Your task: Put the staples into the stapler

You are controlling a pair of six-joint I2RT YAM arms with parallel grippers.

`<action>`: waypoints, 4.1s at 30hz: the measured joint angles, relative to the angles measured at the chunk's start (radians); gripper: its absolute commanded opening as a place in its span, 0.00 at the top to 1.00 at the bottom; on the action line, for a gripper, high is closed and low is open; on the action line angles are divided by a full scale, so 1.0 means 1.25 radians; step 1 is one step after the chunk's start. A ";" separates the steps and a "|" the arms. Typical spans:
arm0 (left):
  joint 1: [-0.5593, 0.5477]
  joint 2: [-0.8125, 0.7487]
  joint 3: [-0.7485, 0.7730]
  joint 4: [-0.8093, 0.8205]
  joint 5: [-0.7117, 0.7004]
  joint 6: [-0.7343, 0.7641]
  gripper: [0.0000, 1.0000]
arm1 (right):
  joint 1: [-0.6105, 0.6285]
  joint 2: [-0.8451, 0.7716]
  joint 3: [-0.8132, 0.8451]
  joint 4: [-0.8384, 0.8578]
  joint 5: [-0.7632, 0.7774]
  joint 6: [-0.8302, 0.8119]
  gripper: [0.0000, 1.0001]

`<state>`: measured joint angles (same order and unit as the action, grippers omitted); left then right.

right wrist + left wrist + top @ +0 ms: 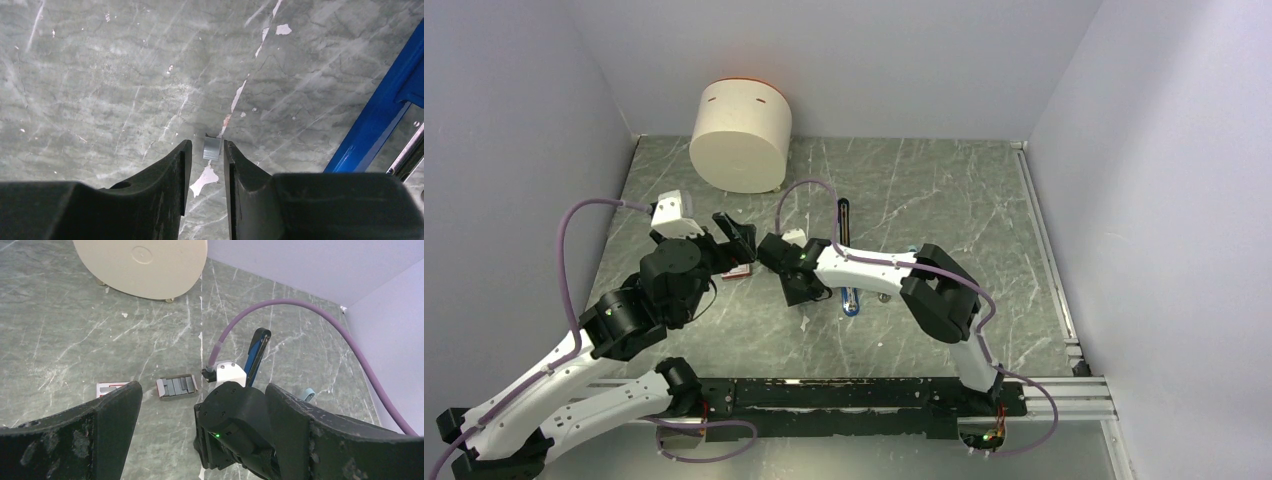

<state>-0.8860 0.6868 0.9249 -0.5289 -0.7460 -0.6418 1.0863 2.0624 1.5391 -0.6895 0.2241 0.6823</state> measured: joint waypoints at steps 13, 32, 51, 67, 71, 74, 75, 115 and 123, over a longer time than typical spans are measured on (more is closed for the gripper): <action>0.000 -0.013 0.000 0.000 -0.009 0.005 0.03 | 0.000 0.037 0.016 -0.018 0.016 0.041 0.69; 0.000 -0.013 0.000 0.000 -0.031 0.015 0.03 | 0.000 0.035 0.017 -0.024 0.051 0.043 0.78; 0.000 0.001 0.013 0.000 -0.015 0.016 0.03 | -0.125 -0.243 -0.175 0.033 0.159 0.014 0.77; 0.000 0.073 0.012 0.022 0.081 0.001 0.03 | -0.146 -0.284 -0.282 0.120 0.146 -0.022 0.77; 0.000 0.076 0.012 0.025 0.090 0.001 0.03 | -0.146 -0.278 -0.282 0.131 0.147 -0.027 0.77; 0.000 0.083 0.012 0.025 0.097 0.002 0.03 | -0.147 -0.269 -0.286 0.137 0.147 -0.031 0.77; 0.000 0.085 0.012 0.025 0.098 0.002 0.03 | -0.147 -0.267 -0.288 0.139 0.146 -0.032 0.77; 0.000 0.086 0.012 0.028 0.098 0.002 0.03 | -0.157 -0.242 -0.321 0.184 0.110 -0.075 0.72; 0.000 0.086 0.012 0.028 0.098 0.002 0.03 | -0.157 -0.244 -0.321 0.188 0.102 -0.080 0.69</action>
<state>-0.8860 0.7948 0.9394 -0.4942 -0.6239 -0.6399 0.8902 1.7576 1.1374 -0.4541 0.3519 0.5819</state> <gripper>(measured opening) 0.970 0.307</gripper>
